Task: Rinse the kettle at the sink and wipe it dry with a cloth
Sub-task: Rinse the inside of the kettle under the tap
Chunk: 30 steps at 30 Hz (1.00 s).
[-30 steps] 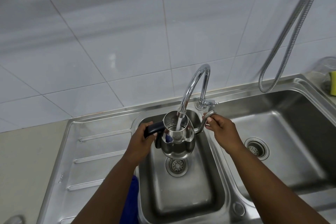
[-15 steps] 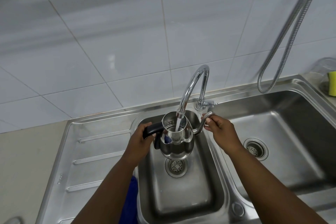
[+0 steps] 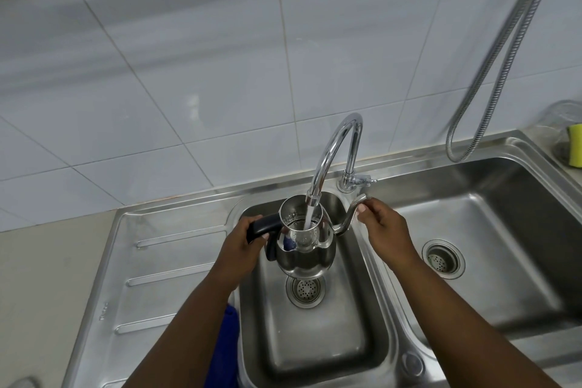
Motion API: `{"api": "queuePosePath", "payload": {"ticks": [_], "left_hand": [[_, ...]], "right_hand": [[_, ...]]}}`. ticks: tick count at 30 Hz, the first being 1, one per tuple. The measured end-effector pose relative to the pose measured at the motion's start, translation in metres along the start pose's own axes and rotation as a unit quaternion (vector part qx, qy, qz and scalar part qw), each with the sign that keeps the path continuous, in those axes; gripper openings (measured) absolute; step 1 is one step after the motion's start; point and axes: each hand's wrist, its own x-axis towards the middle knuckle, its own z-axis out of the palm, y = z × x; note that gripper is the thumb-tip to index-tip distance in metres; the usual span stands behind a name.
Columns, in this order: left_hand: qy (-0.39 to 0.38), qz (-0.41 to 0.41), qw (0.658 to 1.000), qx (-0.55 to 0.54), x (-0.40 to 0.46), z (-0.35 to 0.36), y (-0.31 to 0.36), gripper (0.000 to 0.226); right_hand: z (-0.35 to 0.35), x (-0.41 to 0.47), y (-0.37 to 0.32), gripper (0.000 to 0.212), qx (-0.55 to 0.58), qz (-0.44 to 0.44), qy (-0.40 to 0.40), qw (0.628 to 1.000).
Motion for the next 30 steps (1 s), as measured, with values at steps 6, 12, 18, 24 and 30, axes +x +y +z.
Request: {"api": "queuePosePath", "payload": {"ticks": [6,12,18,24,30], "left_hand": [[0.004,-0.002,1.000,0.004,-0.001,0.000,0.000,0.030],[0.003,-0.003,1.000,0.003,-0.001,0.001,0.001,0.029],[0.000,0.001,1.000,0.014,-0.001,-0.001,-0.001,0.036],[0.005,0.003,1.000,0.013,0.001,-0.002,-0.001,0.036],[0.000,0.006,1.000,0.006,0.001,-0.002,-0.002,0.035]], "right_hand": [[-0.002,0.005,0.008,0.063,-0.210,-0.031,-0.077,0.974],[0.001,0.035,0.013,0.071,-0.285,-0.020,-0.152,0.946],[0.004,0.043,0.011,0.069,-0.264,-0.043,-0.103,0.958],[-0.007,0.067,-0.008,0.081,-0.268,-0.027,-0.131,0.954],[-0.012,0.058,-0.010,0.059,-0.213,-0.022,-0.081,0.973]]}}
